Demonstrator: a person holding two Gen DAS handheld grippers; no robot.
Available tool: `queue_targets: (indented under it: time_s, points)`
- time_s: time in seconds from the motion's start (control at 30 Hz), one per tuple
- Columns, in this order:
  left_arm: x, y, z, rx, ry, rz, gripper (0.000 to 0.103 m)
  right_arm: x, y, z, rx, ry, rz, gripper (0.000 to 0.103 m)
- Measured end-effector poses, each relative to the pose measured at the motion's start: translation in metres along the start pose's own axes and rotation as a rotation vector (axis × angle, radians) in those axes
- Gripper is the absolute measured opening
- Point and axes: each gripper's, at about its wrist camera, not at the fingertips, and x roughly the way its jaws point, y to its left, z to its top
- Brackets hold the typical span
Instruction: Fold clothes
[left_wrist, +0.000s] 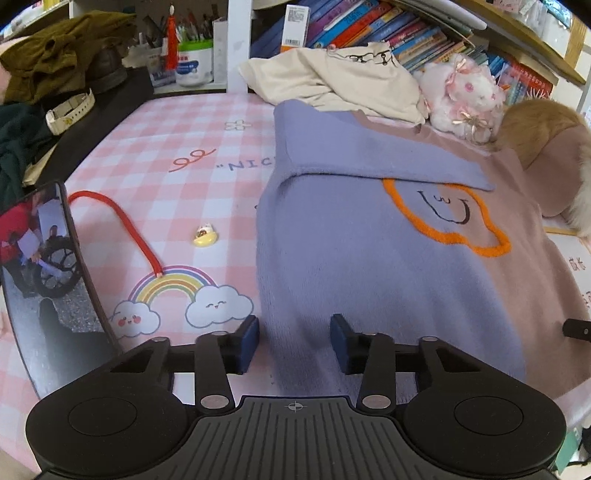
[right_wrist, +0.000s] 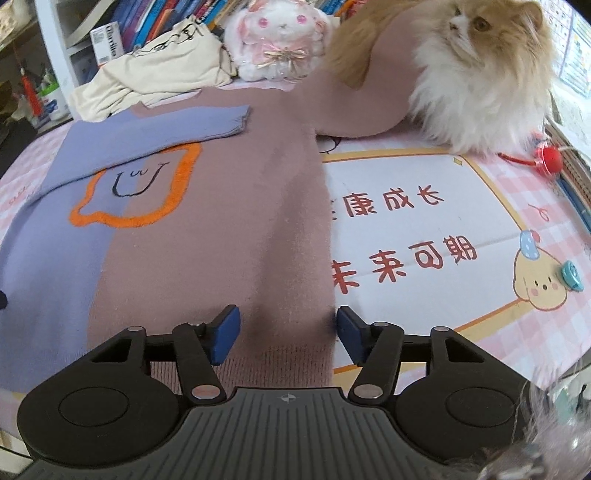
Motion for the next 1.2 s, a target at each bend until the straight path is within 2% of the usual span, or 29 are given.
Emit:
queue_targets:
  time_s: [0.03,0.1,0.13,0.17,0.27,0.53,0.8,1.2]
  points:
    - [0.000,0.002,0.000,-0.011,-0.002,-0.002,0.012,0.000,-0.001,0.000,0.005,-0.001,0.008,0.047]
    - [-0.001,0.009,0.000,-0.053,-0.004,-0.016,0.005,0.000,0.000,0.001,-0.003,-0.004,0.031,0.031]
    - [-0.001,0.013,0.000,-0.074,-0.006,-0.020,0.005,0.001,0.002,0.002,-0.014,-0.003,0.052,0.019]
    - [-0.003,0.016,-0.001,-0.090,-0.009,-0.018,0.005,0.001,0.005,0.003,-0.027,-0.002,0.068,0.016]
    - [-0.008,0.021,-0.003,-0.093,-0.032,0.023,0.005,0.003,0.014,0.006,-0.073,-0.004,0.089,0.015]
    - [-0.011,0.039,-0.006,-0.127,-0.023,0.095,0.005,0.007,0.038,0.007,-0.161,-0.005,0.153,0.014]
    - [-0.009,0.037,-0.005,-0.086,-0.025,0.109,0.005,0.008,0.038,0.007,-0.163,-0.005,0.166,0.014]
    - [-0.009,0.038,-0.005,-0.081,-0.031,0.097,0.005,0.007,0.039,0.006,-0.159,-0.004,0.160,0.014]
